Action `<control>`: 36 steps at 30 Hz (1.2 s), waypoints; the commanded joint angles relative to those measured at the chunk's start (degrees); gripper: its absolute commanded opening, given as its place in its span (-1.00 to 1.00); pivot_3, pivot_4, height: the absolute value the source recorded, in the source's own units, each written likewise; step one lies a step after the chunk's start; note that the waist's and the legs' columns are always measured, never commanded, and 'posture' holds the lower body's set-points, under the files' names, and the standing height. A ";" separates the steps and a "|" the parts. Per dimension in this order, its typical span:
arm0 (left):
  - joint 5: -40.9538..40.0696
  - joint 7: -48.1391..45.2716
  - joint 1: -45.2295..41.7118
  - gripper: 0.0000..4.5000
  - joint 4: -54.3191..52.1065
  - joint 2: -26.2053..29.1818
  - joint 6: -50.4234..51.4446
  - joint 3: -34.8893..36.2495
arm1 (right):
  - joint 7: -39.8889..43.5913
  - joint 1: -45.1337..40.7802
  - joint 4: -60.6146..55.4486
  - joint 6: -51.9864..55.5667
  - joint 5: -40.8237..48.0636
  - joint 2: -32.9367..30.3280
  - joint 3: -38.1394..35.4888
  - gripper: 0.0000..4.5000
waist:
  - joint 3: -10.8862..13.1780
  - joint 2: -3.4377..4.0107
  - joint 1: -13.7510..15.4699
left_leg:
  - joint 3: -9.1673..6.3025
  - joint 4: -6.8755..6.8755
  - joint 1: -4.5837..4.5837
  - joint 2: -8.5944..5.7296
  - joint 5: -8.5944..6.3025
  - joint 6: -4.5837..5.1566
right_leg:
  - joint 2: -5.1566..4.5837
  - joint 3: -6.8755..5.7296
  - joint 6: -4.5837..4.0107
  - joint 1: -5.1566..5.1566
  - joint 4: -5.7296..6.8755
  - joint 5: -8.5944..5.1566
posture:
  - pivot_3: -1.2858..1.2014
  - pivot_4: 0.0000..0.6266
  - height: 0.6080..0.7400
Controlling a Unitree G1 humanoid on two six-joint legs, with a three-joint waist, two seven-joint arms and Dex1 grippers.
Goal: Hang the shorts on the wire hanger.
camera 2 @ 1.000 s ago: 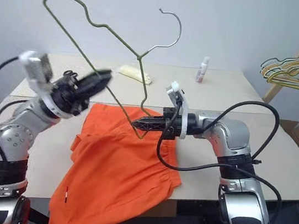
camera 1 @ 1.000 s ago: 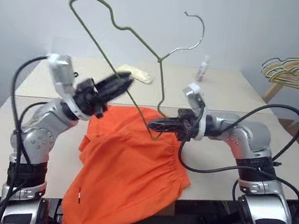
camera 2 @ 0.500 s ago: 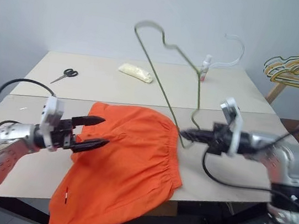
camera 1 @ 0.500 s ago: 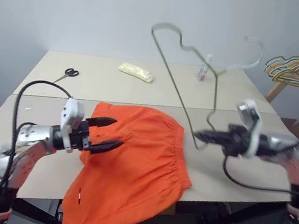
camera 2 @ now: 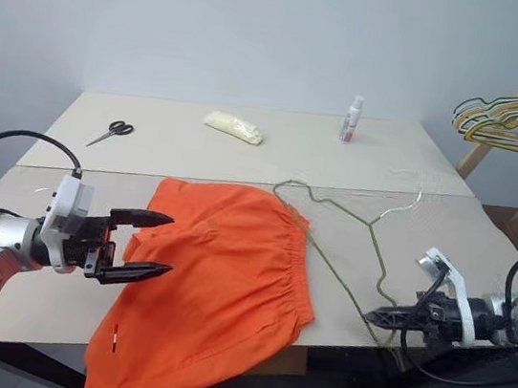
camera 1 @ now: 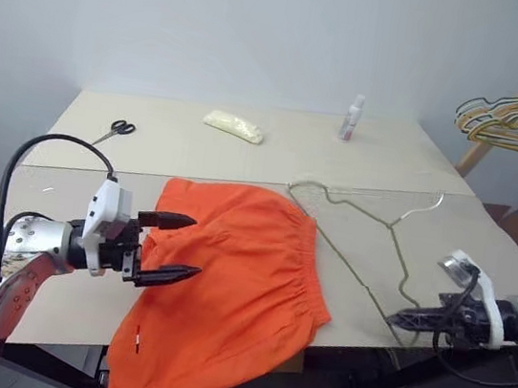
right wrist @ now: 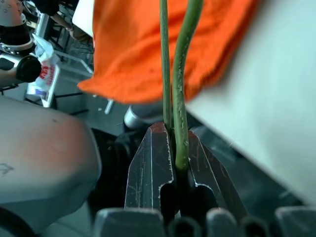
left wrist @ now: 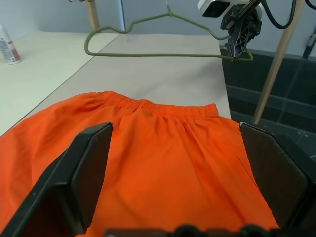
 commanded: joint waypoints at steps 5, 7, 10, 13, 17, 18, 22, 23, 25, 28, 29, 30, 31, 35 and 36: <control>-0.22 -0.69 -0.40 0.98 -3.65 0.88 0.04 -0.48 | 3.66 -4.24 7.69 -0.45 3.58 -5.68 11.28 -1.00 | 0.01 0.04 0.03 | 0.01 0.02 0.00 0.01 0.00 0.00 | 0.00 0.00 0.00 0.00 0.01 0.00 | 0.15 -1.00 1.00; -0.09 -0.67 -0.09 0.98 -3.91 0.89 0.09 -0.58 | 3.66 -4.52 8.99 -0.82 3.75 -6.19 12.68 -1.00 | 0.01 0.06 0.10 | 0.00 0.02 0.00 0.01 0.00 0.00 | 0.00 0.00 0.00 0.00 0.01 0.00 | 0.15 -1.00 1.00; -0.03 -0.66 0.22 0.98 -4.18 0.89 0.08 -0.67 | 3.66 -4.82 10.89 -1.23 3.64 -6.00 14.08 -1.00 | 0.01 0.06 0.13 | 0.00 0.05 -0.01 0.01 0.00 0.00 | 0.01 -0.01 0.00 0.00 0.02 0.00 | 0.16 -1.00 1.00; 0.18 -0.61 0.35 0.98 -4.28 0.84 0.00 -0.89 | 3.66 -5.08 12.37 -1.20 3.39 -5.52 14.77 -1.00 | 0.00 0.07 0.12 | 0.00 0.08 -0.01 0.01 0.00 0.00 | 0.00 0.00 0.01 0.01 0.02 0.01 | 0.16 -1.00 1.00; 0.48 -0.62 0.68 0.98 -4.46 0.76 -0.24 -1.20 | 3.66 -5.48 14.93 -2.46 2.78 -5.22 15.59 -1.00 | 0.00 0.09 0.16 | 0.00 0.11 -0.01 0.01 0.00 0.00 | 0.02 -0.01 0.01 0.03 0.03 0.01 | 0.16 -1.00 1.00; 0.47 -0.65 0.73 0.98 -4.46 0.77 -0.25 -1.20 | 3.66 -5.54 15.16 -2.30 2.78 -5.20 15.70 -1.00 | 0.00 0.09 0.17 | -0.01 0.12 -0.01 0.01 0.00 0.00 | 0.02 -0.01 0.01 0.03 0.03 0.01 | 0.16 -1.00 1.00; 0.50 -0.80 0.92 0.98 -4.47 0.68 -0.30 -1.26 | 3.66 -4.91 14.34 -2.82 3.67 -5.62 16.42 -1.00 | -0.01 0.11 0.17 | -0.01 0.13 -0.01 0.01 0.00 0.00 | 0.02 -0.01 0.02 0.03 0.03 0.02 | 0.16 -1.00 1.00; 0.60 -0.81 0.95 0.98 -4.40 0.63 -0.39 -1.30 | 3.66 -4.91 14.23 -2.72 3.63 -5.44 16.51 -1.00 | -0.01 0.10 0.16 | -0.01 0.13 -0.01 0.01 0.00 0.00 | 0.02 -0.01 0.02 0.04 0.04 0.02 | 0.16 -1.00 1.00; 0.88 -0.72 1.04 0.98 -4.37 0.53 -0.61 -1.36 | 3.66 -4.91 13.75 -2.47 4.13 -5.24 16.93 -1.00 | -0.01 0.11 0.16 | -0.01 0.13 -0.01 0.01 0.00 -0.01 | 0.02 -0.01 0.02 0.04 0.04 0.02 | 0.16 -1.00 1.00; 1.09 -0.55 1.14 0.98 -4.51 0.41 -0.60 -1.41 | 3.66 -5.06 13.04 -1.87 4.34 -4.71 17.48 -1.00 | -0.02 0.12 0.17 | -0.01 0.14 0.00 0.01 0.00 -0.01 | 0.03 -0.01 0.03 0.04 0.04 0.02 | 0.16 -1.00 1.00; 1.22 -0.54 1.23 0.98 -4.56 0.35 -0.68 -1.39 | 3.66 -5.07 12.72 -1.72 4.34 -4.49 17.45 -1.00 | -0.02 0.12 0.17 | -0.01 0.14 0.00 0.01 0.00 -0.01 | 0.03 -0.01 0.03 0.04 0.04 0.02 | 0.16 -1.00 1.00; 1.32 -0.53 1.29 0.98 -4.60 0.30 -0.73 -1.38 | 3.66 -5.06 12.54 -1.67 4.36 -4.39 17.43 -1.00 | -0.02 0.12 0.17 | -0.01 0.15 -0.01 0.01 0.00 -0.01 | 0.03 -0.01 0.03 0.04 0.04 0.02 | 0.16 -1.00 1.00; 1.39 -0.51 1.37 0.98 -4.59 0.28 -0.79 -1.34 | 3.66 -5.09 12.41 -1.64 4.41 -4.33 17.53 -1.00 | -0.02 0.12 0.20 | -0.01 0.15 0.00 0.01 0.00 0.00 | 0.03 -0.01 0.03 0.04 0.04 0.02 | 0.17 -1.00 1.00; 1.75 -0.40 1.67 0.98 -4.31 0.12 -1.23 -1.29 | 3.66 -4.93 11.04 -1.63 6.17 -4.65 17.42 -1.00 | -0.02 0.12 0.30 | -0.02 0.17 -0.01 0.01 0.00 -0.01 | 0.03 -0.01 0.04 0.05 0.05 0.03 | 0.17 -1.00 1.00; 1.90 -0.33 1.71 0.98 -4.27 0.08 -1.34 -1.36 | 3.66 -4.89 10.72 -1.75 6.49 -4.78 17.49 -1.00 | -0.02 0.12 0.31 | -0.02 0.17 -0.01 0.01 0.00 -0.01 | 0.03 -0.01 0.04 0.05 0.05 0.03 | 0.17 -1.00 1.00</control>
